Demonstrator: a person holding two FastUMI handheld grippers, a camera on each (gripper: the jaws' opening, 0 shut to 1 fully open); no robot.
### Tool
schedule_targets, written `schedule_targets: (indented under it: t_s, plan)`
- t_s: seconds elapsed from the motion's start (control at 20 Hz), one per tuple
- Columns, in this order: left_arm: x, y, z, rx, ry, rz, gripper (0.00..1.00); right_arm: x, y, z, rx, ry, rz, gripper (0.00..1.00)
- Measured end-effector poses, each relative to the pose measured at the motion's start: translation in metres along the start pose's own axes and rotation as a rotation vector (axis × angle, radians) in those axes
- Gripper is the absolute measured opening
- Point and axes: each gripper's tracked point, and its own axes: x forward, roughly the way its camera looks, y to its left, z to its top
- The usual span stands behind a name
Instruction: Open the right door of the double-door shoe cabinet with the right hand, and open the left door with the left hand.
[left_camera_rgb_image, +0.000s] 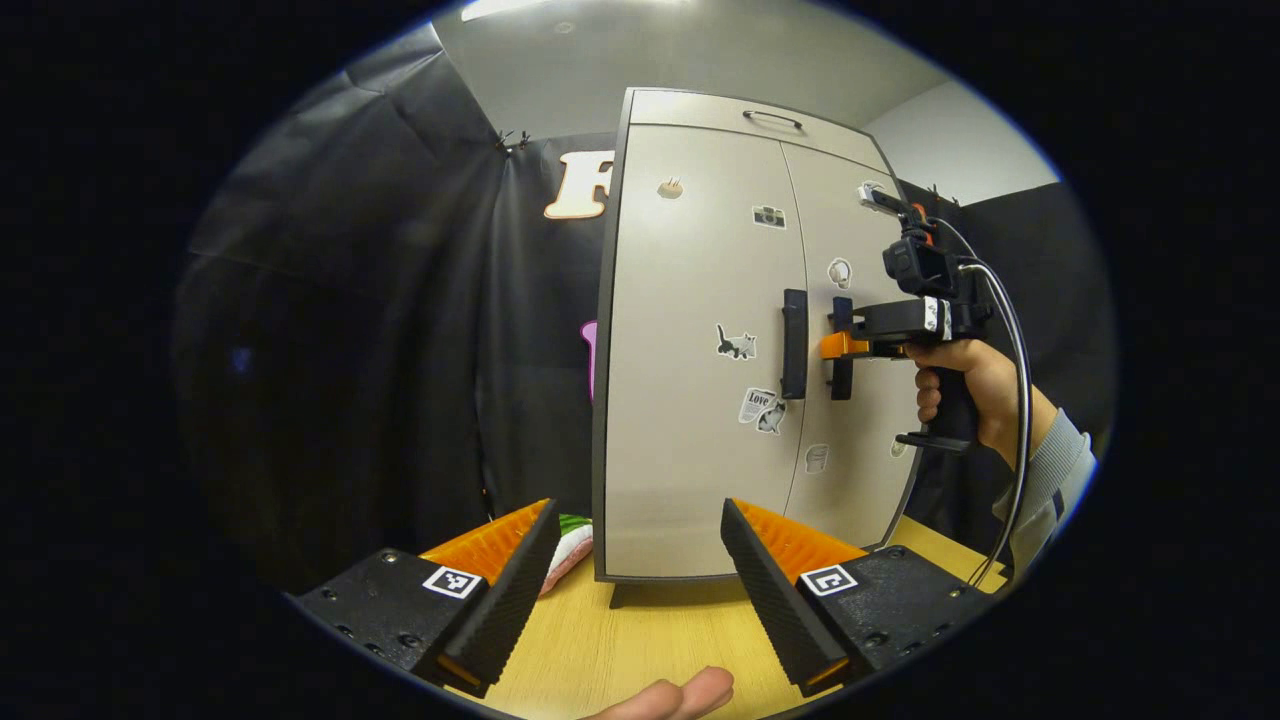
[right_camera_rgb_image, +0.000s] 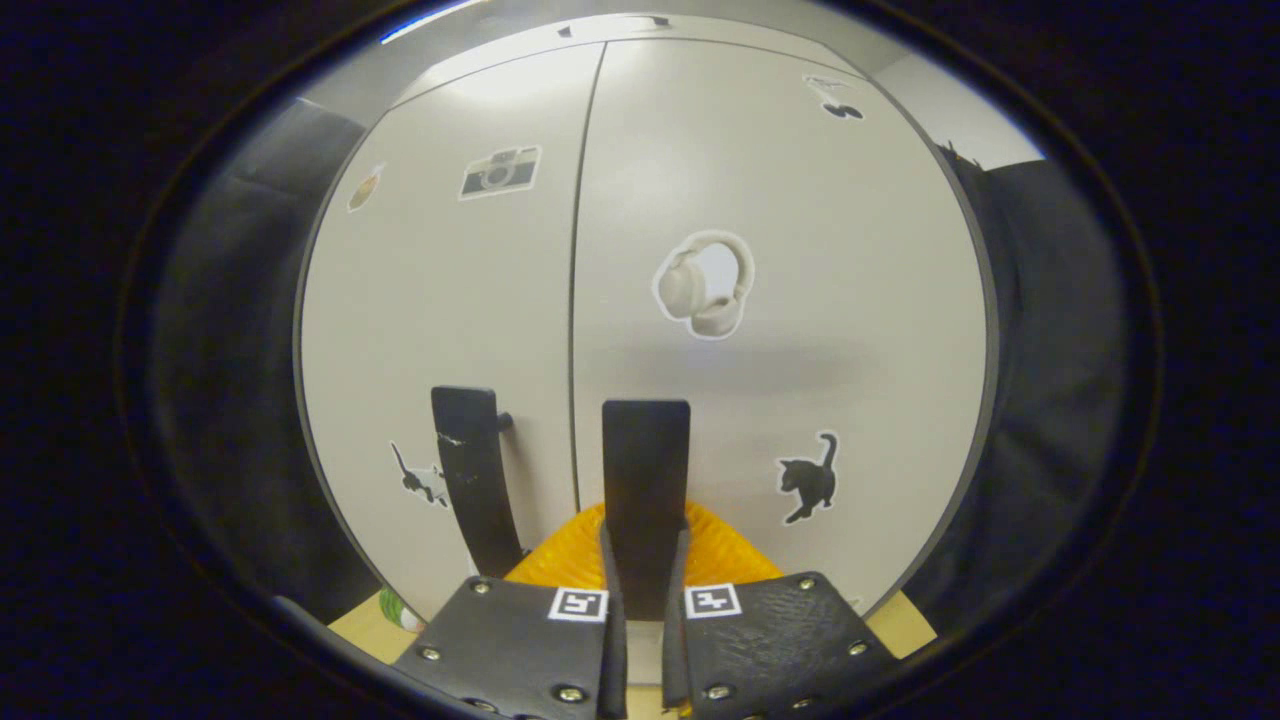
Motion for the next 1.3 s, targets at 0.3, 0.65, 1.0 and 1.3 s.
schedule_targets:
  t_s: [0.3, 0.65, 1.0, 1.3]
  plan:
    - [-0.007, -0.009, 0.007, 0.026, -0.015, 0.019, 1.0, -0.01, -0.001, 0.001, -0.015, -0.018, 0.035, 0.13]
    - [-0.015, -0.033, 0.014, 0.054, -0.024, 0.026, 1.0, -0.067, -0.016, -0.003, 0.005, 0.005, 0.151, 0.13]
    - [-0.023, -0.072, 0.019, 0.071, -0.04, -0.024, 1.0, -0.121, -0.051, -0.006, -0.023, 0.029, 0.206, 0.13]
    - [-0.02, -0.079, 0.013, 0.053, -0.023, -0.038, 1.0, -0.157, -0.092, -0.006, -0.02, 0.026, 0.208, 0.13]
